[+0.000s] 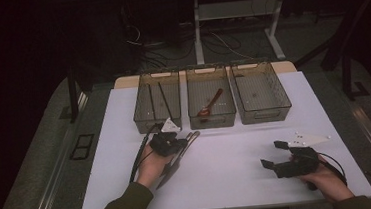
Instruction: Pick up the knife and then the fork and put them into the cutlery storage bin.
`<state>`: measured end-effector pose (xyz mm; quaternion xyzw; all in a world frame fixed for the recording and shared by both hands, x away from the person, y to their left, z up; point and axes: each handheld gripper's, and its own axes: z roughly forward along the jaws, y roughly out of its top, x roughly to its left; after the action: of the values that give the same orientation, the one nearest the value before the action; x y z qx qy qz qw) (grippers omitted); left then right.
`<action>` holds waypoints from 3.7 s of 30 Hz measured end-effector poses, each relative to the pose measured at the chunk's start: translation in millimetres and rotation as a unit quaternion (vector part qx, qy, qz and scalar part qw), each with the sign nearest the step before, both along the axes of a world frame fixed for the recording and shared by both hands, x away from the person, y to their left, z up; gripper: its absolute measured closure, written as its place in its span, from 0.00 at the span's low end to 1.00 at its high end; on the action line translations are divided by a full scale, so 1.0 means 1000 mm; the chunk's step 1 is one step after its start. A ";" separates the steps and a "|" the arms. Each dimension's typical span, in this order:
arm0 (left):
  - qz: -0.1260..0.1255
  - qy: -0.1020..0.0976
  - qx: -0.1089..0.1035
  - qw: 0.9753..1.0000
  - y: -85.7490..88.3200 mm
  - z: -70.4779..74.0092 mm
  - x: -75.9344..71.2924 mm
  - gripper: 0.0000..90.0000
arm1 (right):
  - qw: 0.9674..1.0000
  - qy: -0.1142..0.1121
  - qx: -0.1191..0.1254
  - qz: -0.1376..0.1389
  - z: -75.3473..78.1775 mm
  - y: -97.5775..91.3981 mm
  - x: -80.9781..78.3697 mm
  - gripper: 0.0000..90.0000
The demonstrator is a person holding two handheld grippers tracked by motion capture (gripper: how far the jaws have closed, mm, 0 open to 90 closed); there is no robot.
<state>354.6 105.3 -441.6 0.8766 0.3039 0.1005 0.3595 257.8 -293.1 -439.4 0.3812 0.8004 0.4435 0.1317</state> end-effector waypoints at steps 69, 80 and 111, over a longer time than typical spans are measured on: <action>-0.133 0.040 -0.023 0.990 -0.025 0.023 -0.029 0.83 | 1.000 -0.004 -0.001 0.002 0.001 -0.001 0.000 0.14; -0.166 0.059 0.034 0.984 -0.026 0.028 -0.033 0.71 | 1.000 -0.004 0.000 0.002 0.001 -0.001 0.000 0.14; -0.175 0.043 0.056 0.982 -0.040 0.005 -0.032 0.88 | 1.000 0.003 0.013 0.004 0.002 -0.002 0.002 0.15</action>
<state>322.8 64.8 -436.7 0.9386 0.1546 0.0152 0.3081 259.4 -295.6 -437.0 0.3815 0.7961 0.4535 0.1224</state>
